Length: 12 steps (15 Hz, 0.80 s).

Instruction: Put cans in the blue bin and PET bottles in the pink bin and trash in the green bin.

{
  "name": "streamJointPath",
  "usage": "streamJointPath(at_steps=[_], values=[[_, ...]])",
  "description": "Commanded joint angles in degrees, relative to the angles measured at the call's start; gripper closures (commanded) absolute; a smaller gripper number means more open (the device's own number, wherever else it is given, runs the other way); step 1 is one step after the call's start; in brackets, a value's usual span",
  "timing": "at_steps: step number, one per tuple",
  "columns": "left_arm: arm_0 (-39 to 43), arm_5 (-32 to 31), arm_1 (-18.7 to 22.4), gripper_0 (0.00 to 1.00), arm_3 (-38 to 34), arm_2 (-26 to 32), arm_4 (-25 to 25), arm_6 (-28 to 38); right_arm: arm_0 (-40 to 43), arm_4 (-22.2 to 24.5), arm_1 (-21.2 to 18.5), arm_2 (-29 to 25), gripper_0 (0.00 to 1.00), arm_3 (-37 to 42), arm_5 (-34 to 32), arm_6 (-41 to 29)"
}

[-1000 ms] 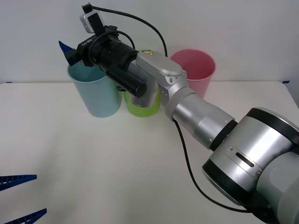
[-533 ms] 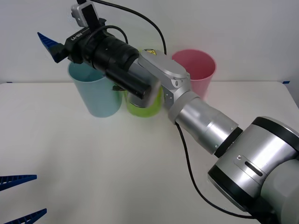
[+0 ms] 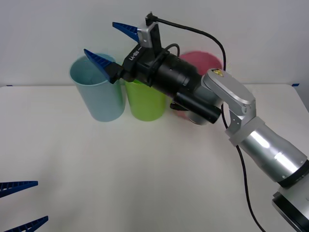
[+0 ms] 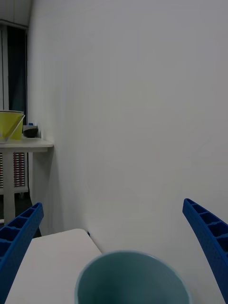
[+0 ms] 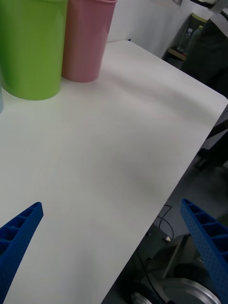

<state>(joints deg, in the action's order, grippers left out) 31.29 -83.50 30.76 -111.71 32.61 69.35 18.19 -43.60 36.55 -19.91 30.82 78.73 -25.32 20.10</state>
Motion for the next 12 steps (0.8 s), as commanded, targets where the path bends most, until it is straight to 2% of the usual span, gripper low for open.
streamJointPath(at_steps=[1, 5, 12], values=[[0.0, 0.0, 0.0, 0.00, 0.0, 0.0, 0.0, 0.0, 7.6, -0.2, -6.5, -1.6, 0.00, 8.0, -3.0, -1.3], [0.0, 0.0, 0.0, 0.00, 0.0, 0.0, 0.0, 0.0, 17.9, 0.5, -11.0, -5.0, 0.00, 14.3, -8.1, -1.7], [0.0, 0.0, 0.0, 0.00, 0.0, 0.0, 0.0, 0.0, 33.1, 8.6, -11.4, -13.2, 0.00, 14.3, -22.1, -2.1]])
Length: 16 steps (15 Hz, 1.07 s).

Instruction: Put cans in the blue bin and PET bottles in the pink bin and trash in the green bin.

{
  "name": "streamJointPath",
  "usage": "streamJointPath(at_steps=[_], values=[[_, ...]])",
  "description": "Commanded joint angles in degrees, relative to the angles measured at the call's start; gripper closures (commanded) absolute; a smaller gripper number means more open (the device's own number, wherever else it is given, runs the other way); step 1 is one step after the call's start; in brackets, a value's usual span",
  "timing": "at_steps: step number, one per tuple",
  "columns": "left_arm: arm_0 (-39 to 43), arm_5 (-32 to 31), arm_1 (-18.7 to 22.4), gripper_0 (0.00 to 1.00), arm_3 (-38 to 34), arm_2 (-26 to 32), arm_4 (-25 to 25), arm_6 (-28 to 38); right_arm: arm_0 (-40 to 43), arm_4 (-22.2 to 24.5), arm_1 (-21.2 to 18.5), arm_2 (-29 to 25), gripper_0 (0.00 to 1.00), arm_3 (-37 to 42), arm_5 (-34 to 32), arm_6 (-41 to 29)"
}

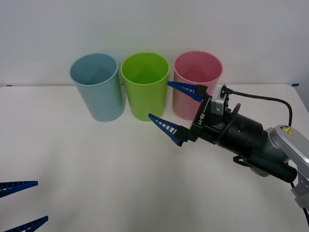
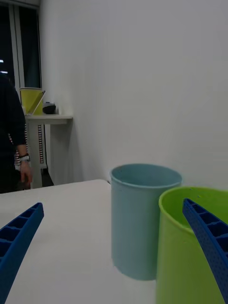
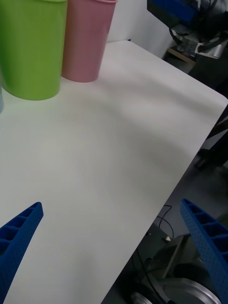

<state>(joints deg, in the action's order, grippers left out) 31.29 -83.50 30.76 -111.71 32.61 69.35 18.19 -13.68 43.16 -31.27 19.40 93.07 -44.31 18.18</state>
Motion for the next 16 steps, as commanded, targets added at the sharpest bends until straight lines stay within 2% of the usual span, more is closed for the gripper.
streamJointPath(at_steps=[1, 7, 12, 16], values=[[0.0, 0.0, 0.0, 0.00, 0.0, 0.0, 0.0, 0.0, 4.9, 3.1, -0.1, -2.6, 0.00, 0.0, -4.9, -0.2], [0.0, 0.0, 0.0, 0.00, 0.0, 0.0, 0.0, 0.0, 13.0, 9.7, -0.9, -8.8, 0.00, -0.8, -15.6, 0.0], [0.0, 0.0, 0.0, 0.00, 0.0, 0.0, 0.0, 0.0, 13.8, 14.5, 0.6, -14.1, 0.00, -8.7, -27.1, 0.8], [0.0, 0.0, 0.0, 0.00, 0.0, 0.0, 0.0, 0.0, 13.8, 17.1, 0.6, -16.1, 0.00, -11.8, -29.7, 1.6]])
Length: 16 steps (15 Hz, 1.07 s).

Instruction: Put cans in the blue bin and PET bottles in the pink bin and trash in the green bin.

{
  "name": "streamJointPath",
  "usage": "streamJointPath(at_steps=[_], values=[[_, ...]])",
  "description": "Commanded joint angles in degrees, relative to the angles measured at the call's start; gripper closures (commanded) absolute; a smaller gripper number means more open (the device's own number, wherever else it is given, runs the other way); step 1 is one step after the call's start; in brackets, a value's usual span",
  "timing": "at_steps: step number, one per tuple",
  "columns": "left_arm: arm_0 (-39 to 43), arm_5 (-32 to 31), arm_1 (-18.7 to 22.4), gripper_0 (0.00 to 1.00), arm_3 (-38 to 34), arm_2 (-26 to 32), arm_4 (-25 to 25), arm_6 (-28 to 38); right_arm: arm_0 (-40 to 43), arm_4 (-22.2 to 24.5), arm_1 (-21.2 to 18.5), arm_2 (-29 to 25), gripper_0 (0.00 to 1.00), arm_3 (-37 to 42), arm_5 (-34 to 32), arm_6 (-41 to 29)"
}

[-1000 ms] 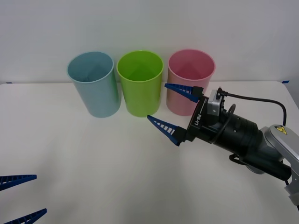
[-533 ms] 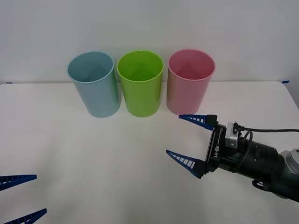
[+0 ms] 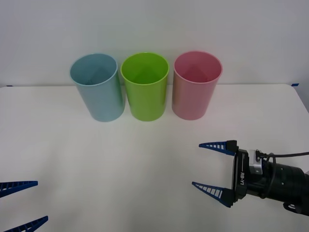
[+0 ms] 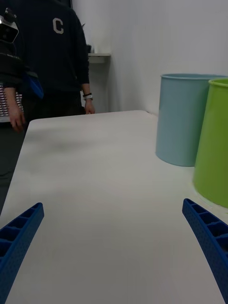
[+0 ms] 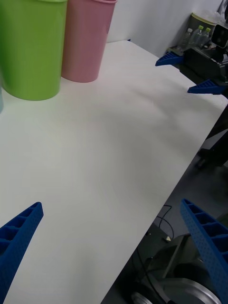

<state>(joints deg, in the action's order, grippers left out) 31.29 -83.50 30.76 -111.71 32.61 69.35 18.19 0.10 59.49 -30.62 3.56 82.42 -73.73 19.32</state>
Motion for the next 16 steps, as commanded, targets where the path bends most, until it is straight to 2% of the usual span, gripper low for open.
streamJointPath(at_steps=[1, 8, 16], values=[[0.0, 0.0, 0.0, 0.00, 0.0, 0.0, 0.0, 0.0, 0.0, 1.1, -0.1, -0.8, 0.00, -1.3, -0.3, 0.6], [0.0, 0.0, 0.0, 0.00, 0.0, 0.0, 0.0, 0.0, -0.1, 4.0, -0.5, -1.9, 0.00, -1.4, 0.0, -0.4], [0.0, 0.0, 0.0, 0.00, 0.0, 0.0, 0.0, 0.0, -0.5, 4.1, -0.7, -1.7, 0.00, -4.6, -1.8, -1.2]])
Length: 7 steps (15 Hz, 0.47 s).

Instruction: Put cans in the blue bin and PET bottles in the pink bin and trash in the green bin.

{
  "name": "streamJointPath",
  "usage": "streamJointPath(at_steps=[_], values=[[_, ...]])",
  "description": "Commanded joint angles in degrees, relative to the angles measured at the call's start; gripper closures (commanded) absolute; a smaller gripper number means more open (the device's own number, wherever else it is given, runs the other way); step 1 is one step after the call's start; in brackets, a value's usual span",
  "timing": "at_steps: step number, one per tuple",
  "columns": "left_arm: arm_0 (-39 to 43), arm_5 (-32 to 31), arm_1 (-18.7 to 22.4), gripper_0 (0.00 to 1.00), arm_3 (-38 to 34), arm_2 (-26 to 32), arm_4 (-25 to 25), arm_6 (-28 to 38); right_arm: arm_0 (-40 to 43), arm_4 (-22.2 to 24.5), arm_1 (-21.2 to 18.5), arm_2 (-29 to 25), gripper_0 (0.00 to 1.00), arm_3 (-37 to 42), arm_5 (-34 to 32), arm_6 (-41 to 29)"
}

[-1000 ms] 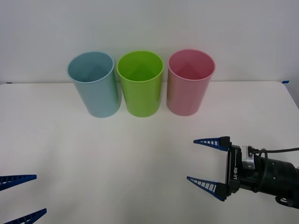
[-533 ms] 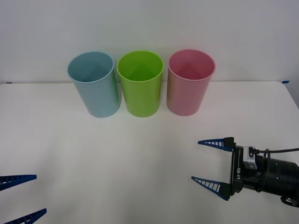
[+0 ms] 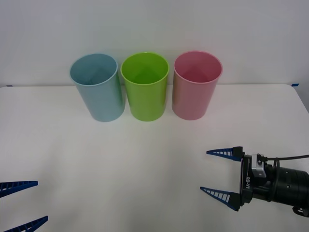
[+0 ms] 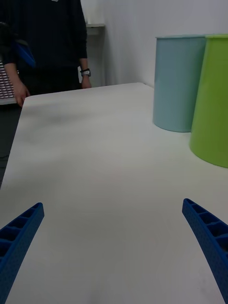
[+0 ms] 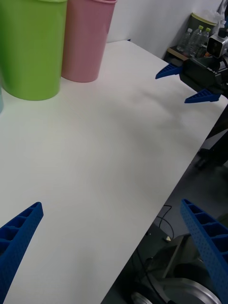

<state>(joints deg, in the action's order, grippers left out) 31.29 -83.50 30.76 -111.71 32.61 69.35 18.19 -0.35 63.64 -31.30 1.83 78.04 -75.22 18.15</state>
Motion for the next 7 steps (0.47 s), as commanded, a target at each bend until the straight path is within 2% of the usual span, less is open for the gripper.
streamJointPath(at_steps=[1, 7], values=[[0.0, 0.0, 0.0, 0.00, 0.0, 0.0, 0.0, 0.0, -0.1, 0.0, 0.0, 0.0, 0.00, -0.2, -0.3, 0.0], [0.0, 0.0, 0.0, 0.00, 0.0, 0.0, 0.0, 0.0, -0.1, 0.0, 0.0, 0.0, 0.00, -0.2, -0.3, 0.0]])
